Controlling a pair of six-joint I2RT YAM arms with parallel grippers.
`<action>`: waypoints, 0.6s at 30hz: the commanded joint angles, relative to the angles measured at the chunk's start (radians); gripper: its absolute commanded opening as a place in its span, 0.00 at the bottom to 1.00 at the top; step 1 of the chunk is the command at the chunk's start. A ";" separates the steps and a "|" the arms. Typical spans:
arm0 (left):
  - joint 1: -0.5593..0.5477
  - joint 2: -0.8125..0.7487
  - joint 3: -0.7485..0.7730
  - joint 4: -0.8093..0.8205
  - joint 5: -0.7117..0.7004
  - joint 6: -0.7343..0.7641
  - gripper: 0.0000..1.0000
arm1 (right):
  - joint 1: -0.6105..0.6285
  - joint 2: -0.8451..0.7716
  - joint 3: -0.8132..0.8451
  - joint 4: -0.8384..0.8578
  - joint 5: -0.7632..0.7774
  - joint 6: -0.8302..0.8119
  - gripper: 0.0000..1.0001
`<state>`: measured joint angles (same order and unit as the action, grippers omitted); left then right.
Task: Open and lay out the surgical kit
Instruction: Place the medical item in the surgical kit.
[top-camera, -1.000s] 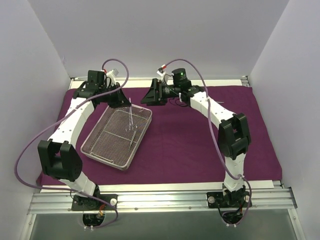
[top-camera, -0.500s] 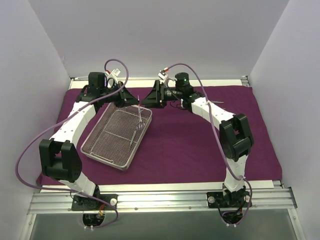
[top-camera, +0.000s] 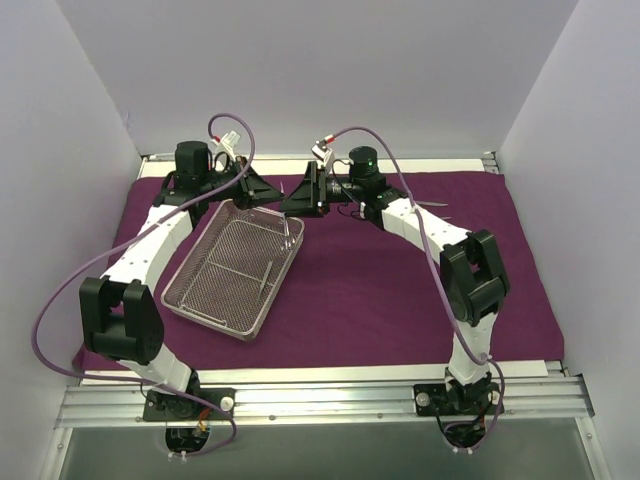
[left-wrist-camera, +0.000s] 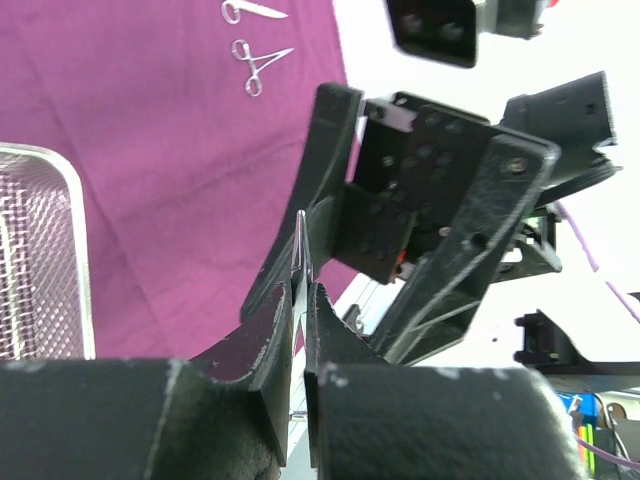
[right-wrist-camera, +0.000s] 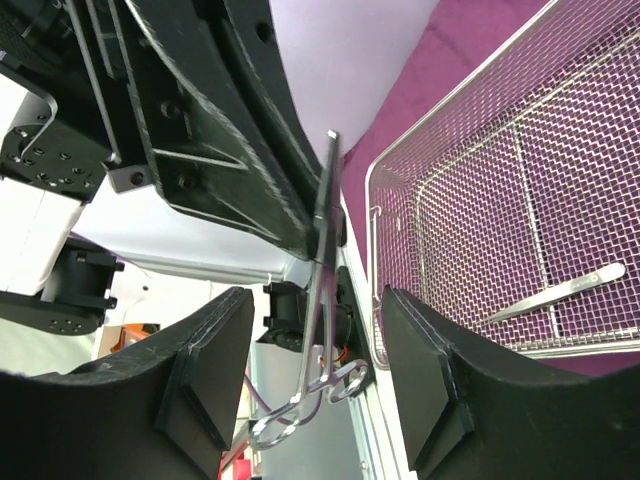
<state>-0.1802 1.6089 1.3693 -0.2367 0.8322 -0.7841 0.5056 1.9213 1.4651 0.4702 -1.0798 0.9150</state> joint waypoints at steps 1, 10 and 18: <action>0.005 -0.018 -0.004 0.115 0.051 -0.050 0.02 | 0.008 -0.048 0.000 0.085 -0.045 0.024 0.54; 0.002 -0.001 -0.035 0.218 0.087 -0.132 0.02 | 0.008 -0.045 -0.018 0.186 -0.072 0.100 0.48; 0.004 0.008 -0.045 0.301 0.105 -0.168 0.02 | 0.010 -0.035 -0.026 0.244 -0.080 0.145 0.40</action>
<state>-0.1802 1.6180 1.3205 -0.0387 0.9020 -0.9237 0.5060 1.9213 1.4448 0.6041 -1.1179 1.0283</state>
